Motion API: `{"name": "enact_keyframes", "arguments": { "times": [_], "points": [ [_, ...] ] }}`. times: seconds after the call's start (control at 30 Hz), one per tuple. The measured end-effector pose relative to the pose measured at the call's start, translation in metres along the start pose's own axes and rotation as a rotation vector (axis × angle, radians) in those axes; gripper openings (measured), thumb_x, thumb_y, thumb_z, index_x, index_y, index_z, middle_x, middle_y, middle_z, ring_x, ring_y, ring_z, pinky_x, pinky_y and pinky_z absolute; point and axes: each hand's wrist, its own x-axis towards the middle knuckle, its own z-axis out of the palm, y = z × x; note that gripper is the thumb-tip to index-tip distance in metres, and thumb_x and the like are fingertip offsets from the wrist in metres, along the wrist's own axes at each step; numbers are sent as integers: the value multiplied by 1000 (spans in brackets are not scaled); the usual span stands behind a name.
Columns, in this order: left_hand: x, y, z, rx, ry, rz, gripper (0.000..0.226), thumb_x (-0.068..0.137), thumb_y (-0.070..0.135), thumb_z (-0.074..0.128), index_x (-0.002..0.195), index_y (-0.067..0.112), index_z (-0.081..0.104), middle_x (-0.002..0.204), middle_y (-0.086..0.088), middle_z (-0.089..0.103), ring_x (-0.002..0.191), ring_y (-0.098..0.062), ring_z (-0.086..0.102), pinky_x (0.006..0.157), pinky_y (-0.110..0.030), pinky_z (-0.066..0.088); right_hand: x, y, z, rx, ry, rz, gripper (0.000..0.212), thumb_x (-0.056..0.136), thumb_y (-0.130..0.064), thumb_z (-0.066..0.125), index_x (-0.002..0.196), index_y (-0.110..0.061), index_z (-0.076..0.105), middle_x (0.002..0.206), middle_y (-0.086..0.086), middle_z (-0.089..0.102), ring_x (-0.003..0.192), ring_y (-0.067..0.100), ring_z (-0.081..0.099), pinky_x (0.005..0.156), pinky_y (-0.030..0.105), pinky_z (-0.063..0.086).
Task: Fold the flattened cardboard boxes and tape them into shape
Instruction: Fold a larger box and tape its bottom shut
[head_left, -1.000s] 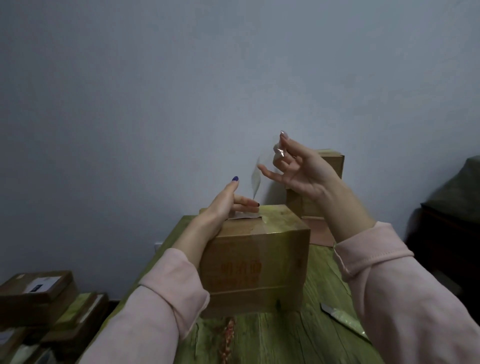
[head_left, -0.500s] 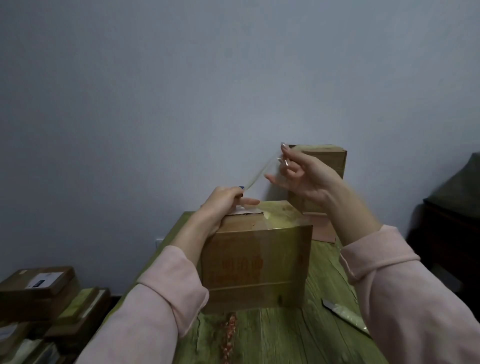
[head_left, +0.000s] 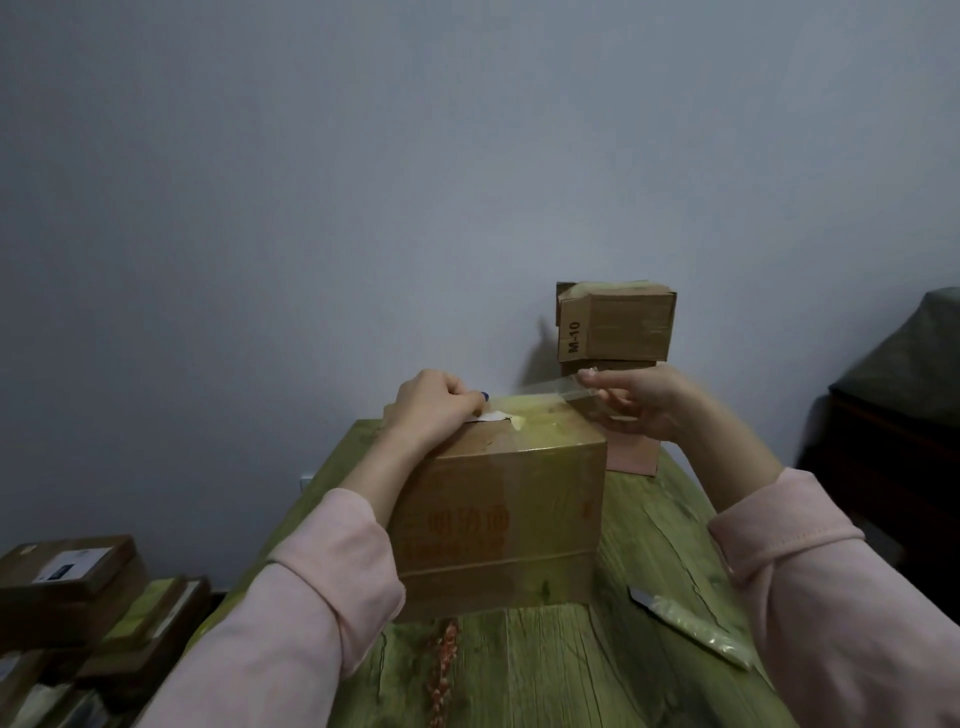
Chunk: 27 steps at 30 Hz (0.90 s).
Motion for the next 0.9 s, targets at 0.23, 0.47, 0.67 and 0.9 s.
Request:
{"name": "enact_keyframes", "arguments": {
  "times": [0.23,0.47,0.67,0.9],
  "points": [
    [-2,6,2,82,-43,48,18,83,24,61,76,13,73,88,-2,70,89,-19,58,72,-30,44,5,13,-8,-38,39,21,24,72,-14,79,87,-1,66,65,3,62,61,11,60,65,30,58],
    [-5,10,3,142,-20,75,20,85,20,58,73,9,69,79,-2,66,85,-20,57,65,-24,37,14,19,-9,-39,16,77,29,70,-17,79,91,-3,66,50,0,62,45,8,59,41,20,48],
    [-6,12,3,186,1,78,23,85,22,58,77,4,69,84,-8,69,86,-21,57,63,-25,35,19,22,-8,-53,10,91,19,72,-18,79,81,-7,66,48,-3,62,43,5,58,41,19,45],
    [-8,16,6,255,45,70,25,86,27,60,83,4,70,90,-9,70,79,-16,48,47,-18,24,20,27,-8,-105,1,115,16,75,-18,76,80,-6,67,60,1,62,60,10,56,40,19,44]
  ]
}}
